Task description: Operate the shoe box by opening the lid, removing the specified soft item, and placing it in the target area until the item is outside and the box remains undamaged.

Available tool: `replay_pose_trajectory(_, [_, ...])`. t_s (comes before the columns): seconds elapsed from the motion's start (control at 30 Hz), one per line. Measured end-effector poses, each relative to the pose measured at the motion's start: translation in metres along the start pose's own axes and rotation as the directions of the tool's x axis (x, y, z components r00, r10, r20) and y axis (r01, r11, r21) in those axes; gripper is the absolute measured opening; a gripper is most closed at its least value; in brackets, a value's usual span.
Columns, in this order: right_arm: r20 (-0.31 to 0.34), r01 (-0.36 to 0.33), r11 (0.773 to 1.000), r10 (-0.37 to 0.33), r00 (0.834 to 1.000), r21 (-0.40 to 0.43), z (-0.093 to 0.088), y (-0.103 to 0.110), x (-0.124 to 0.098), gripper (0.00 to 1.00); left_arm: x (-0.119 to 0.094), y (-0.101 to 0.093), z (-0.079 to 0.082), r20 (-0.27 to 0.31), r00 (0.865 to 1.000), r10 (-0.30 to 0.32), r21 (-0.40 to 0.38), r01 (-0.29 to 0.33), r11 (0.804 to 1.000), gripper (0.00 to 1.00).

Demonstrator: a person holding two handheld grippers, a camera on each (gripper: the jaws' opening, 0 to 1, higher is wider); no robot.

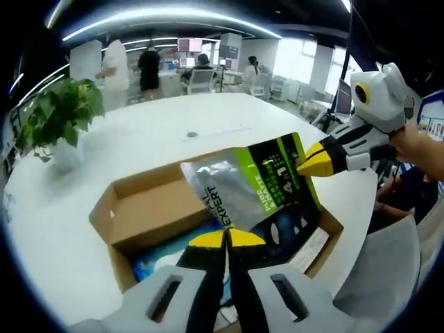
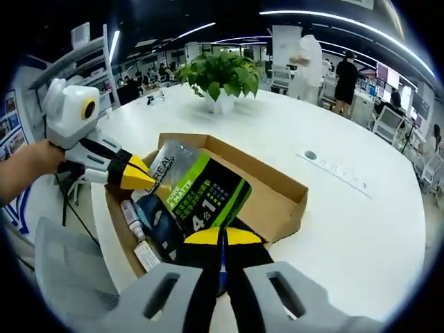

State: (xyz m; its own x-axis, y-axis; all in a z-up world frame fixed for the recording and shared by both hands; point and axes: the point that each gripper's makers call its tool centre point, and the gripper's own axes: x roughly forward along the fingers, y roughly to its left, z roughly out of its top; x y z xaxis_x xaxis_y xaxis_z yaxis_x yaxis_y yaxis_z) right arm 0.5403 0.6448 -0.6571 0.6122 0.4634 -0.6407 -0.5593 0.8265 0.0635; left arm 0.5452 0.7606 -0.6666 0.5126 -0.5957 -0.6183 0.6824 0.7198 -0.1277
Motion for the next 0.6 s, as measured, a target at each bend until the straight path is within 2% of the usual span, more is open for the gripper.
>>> replay_pose_trajectory(0.27, [0.012, 0.040, 0.998, -0.041, 0.999, 0.048, -0.002, -0.023, -0.023, 0.00, 0.006, -0.023, 0.021, 0.024, 0.999, -0.023, -0.002, 0.023, 1.000, 0.00])
replay_pose_trajectory(0.6, [0.000, 0.099, 0.992, -0.099, 0.995, 0.081, -0.016, -0.052, -0.050, 0.00, 0.024, -0.058, 0.037, 0.045, 0.997, -0.067, 0.031, 0.066, 0.997, 0.00])
